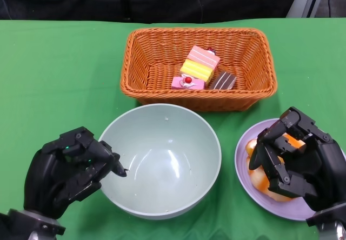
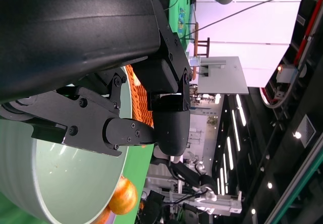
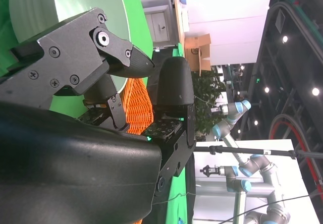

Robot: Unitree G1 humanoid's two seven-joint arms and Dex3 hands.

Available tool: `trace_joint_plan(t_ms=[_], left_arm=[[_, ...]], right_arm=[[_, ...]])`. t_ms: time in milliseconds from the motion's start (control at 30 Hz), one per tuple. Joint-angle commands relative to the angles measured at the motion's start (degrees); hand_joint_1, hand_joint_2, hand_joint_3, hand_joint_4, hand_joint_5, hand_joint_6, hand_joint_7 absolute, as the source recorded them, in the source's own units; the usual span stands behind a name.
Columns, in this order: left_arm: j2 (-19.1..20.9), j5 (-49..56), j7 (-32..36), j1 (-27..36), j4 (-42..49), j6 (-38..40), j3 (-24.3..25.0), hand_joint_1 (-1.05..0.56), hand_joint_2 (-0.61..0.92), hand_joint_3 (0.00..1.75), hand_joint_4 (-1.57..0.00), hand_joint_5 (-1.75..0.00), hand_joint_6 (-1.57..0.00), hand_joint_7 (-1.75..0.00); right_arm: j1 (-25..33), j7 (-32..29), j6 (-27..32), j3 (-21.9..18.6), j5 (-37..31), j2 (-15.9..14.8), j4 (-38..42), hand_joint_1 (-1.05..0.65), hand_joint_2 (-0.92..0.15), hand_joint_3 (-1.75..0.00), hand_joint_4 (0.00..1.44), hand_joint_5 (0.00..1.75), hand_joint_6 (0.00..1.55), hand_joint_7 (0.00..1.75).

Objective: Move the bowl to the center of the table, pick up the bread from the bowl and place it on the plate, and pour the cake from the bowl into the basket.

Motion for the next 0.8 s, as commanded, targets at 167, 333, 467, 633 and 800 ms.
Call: trace_joint_plan(t_ms=[167, 333, 467, 633, 800], left_arm=[[0.22, 0.25, 0.19, -0.13, -0.77, 1.51, 0.41, -0.08, 0.92, 0.34, -0.8, -1.42, -0.92, -1.09], [0.06, 0.47, 0.24, -0.56, -0.64, 1.64, 0.4, -0.08, 0.92, 0.35, -0.8, -1.43, -0.92, -1.1], [-0.03, 0.47, 0.14, -0.57, -0.78, 1.53, 0.39, -0.1, 0.92, 0.34, -0.8, -1.44, -0.91, -1.1], [0.14, 0.93, 0.57, -0.56, -1.0, 1.68, 0.34, -0.1, 0.92, 0.34, -0.8, -1.46, -0.91, -1.11], [-0.02, 1.08, 0.8, -0.51, -1.65, 2.26, 0.43, -0.11, 0.92, 0.29, -0.79, -1.46, -0.9, -1.13]], right_arm=[[-0.46, 0.24, 0.37, -0.06, 0.45, -1.16, -0.75, -0.14, -0.56, -1.02, 0.73, 1.69, 0.6, 1.43], [-0.78, 0.54, 0.19, -0.18, 0.23, -1.42, -0.25, -0.15, -0.56, -1.01, 0.72, 1.7, 0.59, 1.45], [-0.68, 0.33, 0.03, -0.18, -0.01, -1.26, -0.39, -0.15, -0.56, -1.02, 0.72, 1.71, 0.58, 1.46], [-0.92, 0.84, -0.11, -0.32, 0.55, -1.15, -0.06, -0.15, -0.57, -1.03, 0.72, 1.72, 0.58, 1.46], [-1.09, 0.77, 0.11, -0.37, 0.46, -1.25, -0.16, -0.16, -0.56, -1.03, 0.71, 1.73, 0.58, 1.46]])
